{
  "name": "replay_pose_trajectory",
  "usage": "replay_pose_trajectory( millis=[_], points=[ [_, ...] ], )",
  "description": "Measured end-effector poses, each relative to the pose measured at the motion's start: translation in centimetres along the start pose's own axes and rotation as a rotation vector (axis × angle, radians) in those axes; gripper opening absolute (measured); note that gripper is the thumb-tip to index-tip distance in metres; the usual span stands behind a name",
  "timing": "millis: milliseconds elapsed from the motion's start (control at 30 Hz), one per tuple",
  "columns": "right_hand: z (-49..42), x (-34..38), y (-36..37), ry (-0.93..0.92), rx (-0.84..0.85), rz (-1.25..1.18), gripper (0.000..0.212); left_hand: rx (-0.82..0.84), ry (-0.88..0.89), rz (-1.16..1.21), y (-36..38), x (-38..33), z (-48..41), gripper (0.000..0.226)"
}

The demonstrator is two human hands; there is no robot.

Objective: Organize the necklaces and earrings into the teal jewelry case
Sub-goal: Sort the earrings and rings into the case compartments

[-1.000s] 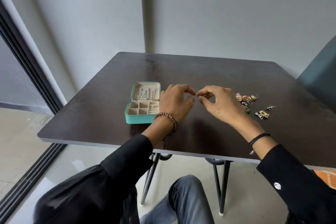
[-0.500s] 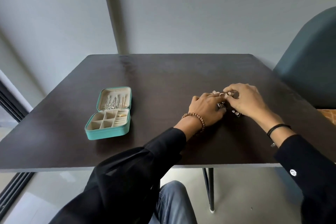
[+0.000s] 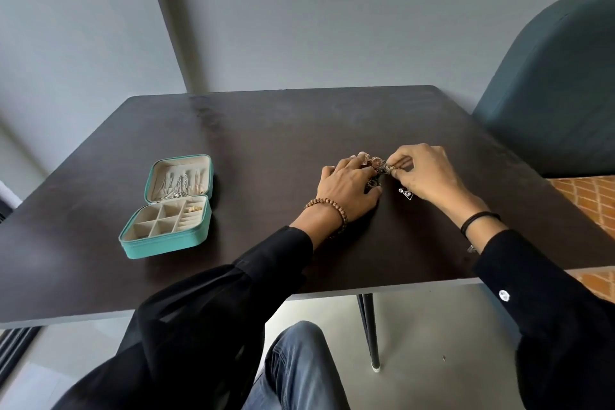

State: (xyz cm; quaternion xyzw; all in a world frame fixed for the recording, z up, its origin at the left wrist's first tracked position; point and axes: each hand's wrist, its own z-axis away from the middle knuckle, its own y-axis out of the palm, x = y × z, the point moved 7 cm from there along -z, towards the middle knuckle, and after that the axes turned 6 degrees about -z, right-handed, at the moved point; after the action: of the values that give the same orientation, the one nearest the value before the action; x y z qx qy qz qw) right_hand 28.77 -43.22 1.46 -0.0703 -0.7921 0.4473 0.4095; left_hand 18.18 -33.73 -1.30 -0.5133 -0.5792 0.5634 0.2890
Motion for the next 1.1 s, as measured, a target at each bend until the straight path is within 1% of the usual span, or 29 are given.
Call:
replay_pose_trajectory(
  millis=[167,267,367,467,667,1000,1100],
  points=[
    [0.8,0.5,-0.8,0.017,-0.017,-0.041,0.019,-0.028,-0.012,0.027,-0.9,-0.1,0.9,0.042],
    [1.4,1.0,-1.4,0.004,-0.046,-0.079,0.015,-0.094,-0.011,0.108,-2.0,-0.4,1.5,0.041],
    [2.0,1.7,-1.5,-0.019,-0.050,-0.100,0.015,-0.153,-0.034,0.189,-3.1,-0.3,2.0,0.036],
    [2.4,2.0,-1.0,-0.016,-0.013,-0.087,0.020,-0.143,-0.061,0.237,-3.4,-0.2,2.6,0.036],
    [3.3,1.8,-0.2,0.041,0.038,-0.097,0.026,-0.116,-0.083,0.224,-2.9,0.7,3.8,0.034],
    [3.7,1.6,0.1,0.022,0.075,-0.085,0.025,-0.111,-0.075,0.231,-2.6,0.8,4.2,0.030],
    [3.7,1.7,0.1,-0.009,0.080,-0.086,0.019,-0.115,-0.077,0.235,-2.5,0.9,4.3,0.029]
  ],
)
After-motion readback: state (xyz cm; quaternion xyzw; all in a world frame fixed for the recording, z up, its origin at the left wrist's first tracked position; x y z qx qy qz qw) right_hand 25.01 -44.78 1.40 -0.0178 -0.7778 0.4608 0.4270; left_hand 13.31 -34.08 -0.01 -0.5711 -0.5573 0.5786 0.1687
